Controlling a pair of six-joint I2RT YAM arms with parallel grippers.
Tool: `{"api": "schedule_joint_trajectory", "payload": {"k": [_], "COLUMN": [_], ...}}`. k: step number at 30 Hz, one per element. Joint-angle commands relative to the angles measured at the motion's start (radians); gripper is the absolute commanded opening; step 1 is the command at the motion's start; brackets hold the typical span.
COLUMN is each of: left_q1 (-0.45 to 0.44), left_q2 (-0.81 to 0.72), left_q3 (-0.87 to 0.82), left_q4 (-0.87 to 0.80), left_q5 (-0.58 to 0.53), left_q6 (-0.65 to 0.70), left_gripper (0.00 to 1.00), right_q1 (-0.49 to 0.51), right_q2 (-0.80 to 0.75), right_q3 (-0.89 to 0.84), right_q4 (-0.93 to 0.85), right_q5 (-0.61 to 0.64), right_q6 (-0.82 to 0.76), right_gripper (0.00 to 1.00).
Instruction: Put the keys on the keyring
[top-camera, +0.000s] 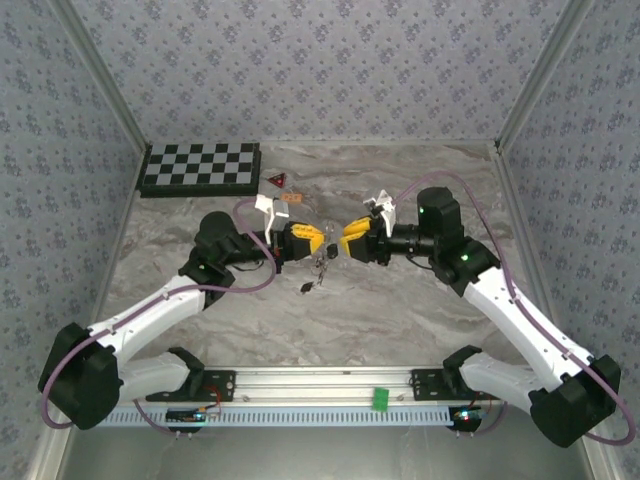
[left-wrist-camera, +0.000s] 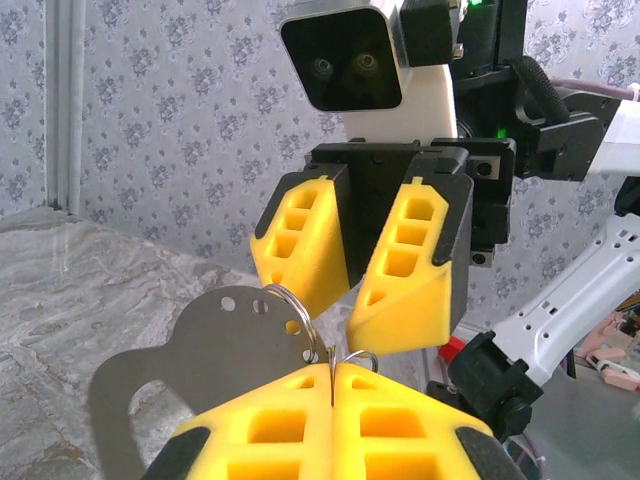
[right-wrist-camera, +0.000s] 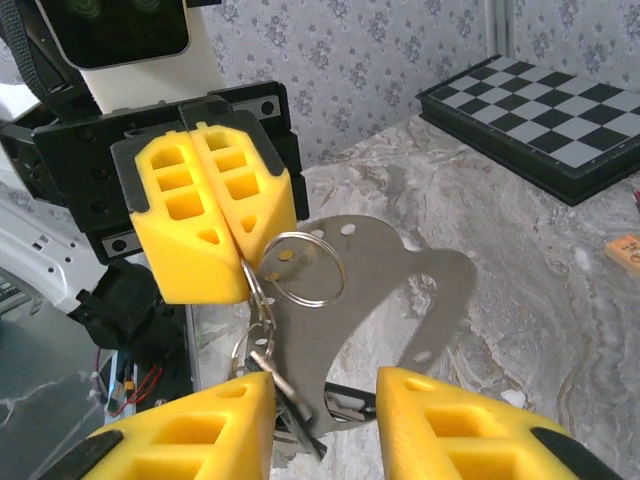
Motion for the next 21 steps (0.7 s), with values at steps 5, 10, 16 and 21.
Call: {"api": "schedule_joint_trajectory", "payload": {"k": [5,10,16,21], "left_q1": [-0.007,-0.006,-0.006,-0.007], "left_q2": [-0.016,-0.019,-0.016,-0.016], "left_q3": [0.015,0.02,0.022,0.022], "left_q4": [0.077,0.064,0.061,0.06], "left_q5": [-0.012,-0.016,-0.018,-0.014], "left_q6": [-0.023,-0.02,-0.02,-0.02], "left_gripper": [0.0,0.0,0.0,0.0], "right_q1": [0.026,0.038,0.065,0.097], "right_q2": [-0.02,-0.064,-0.095,-0.075], "right_q3": [-0.044,-0.083,-0.1,-0.074], "right_q4": [0.169,0.215,0.227,0.18], "right_q5": [0.003,0.042,0.074,0.094], "right_q6": [0.078,0.082,0.065,0.024], "right_gripper": [0.28,0.29,0.3,0.28]}}
